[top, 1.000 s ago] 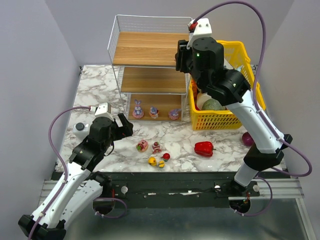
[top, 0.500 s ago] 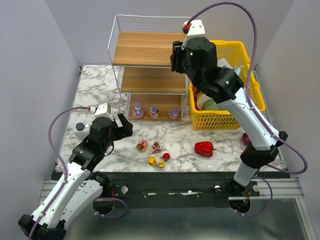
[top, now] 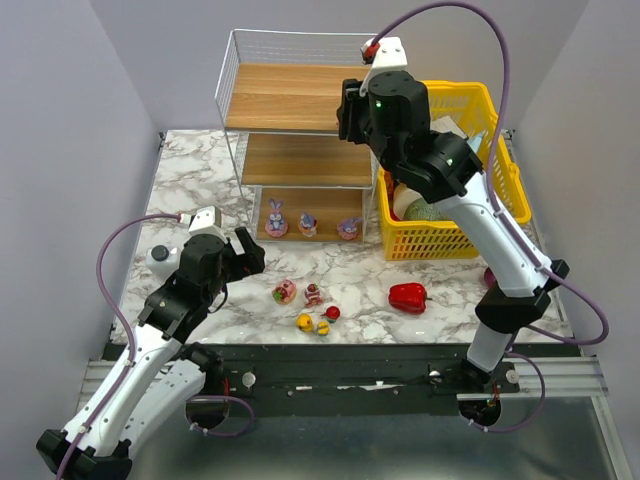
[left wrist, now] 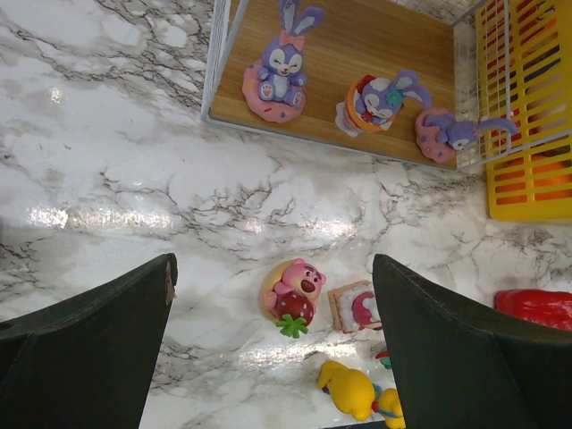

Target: Place and organize the plastic toys onto the shelf

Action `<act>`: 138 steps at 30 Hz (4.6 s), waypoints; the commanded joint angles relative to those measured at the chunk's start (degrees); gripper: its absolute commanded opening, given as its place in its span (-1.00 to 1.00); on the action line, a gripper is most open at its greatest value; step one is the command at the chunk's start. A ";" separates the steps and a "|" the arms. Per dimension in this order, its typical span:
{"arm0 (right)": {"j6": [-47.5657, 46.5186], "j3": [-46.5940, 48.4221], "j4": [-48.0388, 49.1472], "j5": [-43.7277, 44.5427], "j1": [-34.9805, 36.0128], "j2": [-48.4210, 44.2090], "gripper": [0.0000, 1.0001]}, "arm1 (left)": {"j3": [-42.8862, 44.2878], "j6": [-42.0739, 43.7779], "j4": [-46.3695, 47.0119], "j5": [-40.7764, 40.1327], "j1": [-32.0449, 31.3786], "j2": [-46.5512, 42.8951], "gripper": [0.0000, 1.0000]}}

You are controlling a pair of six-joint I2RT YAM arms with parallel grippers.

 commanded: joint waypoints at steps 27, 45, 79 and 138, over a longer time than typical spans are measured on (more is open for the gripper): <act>-2.76 -3.91 8.26 7.54 -1.09 2.86 -0.19 | -0.31 0.73 -0.31 -1.66 0.16 -0.22 0.98; -2.95 -8.14 11.96 9.83 -1.18 0.84 0.28 | -0.13 0.73 -0.40 -1.49 0.16 0.05 0.98; -4.08 -17.70 12.48 -15.52 -1.09 -21.38 0.75 | 0.22 0.99 0.56 0.27 0.16 -0.04 0.98; 19.91 -78.89 46.14 1.13 23.08 -2.51 0.34 | -1.71 -0.07 0.83 3.17 0.16 -1.45 0.98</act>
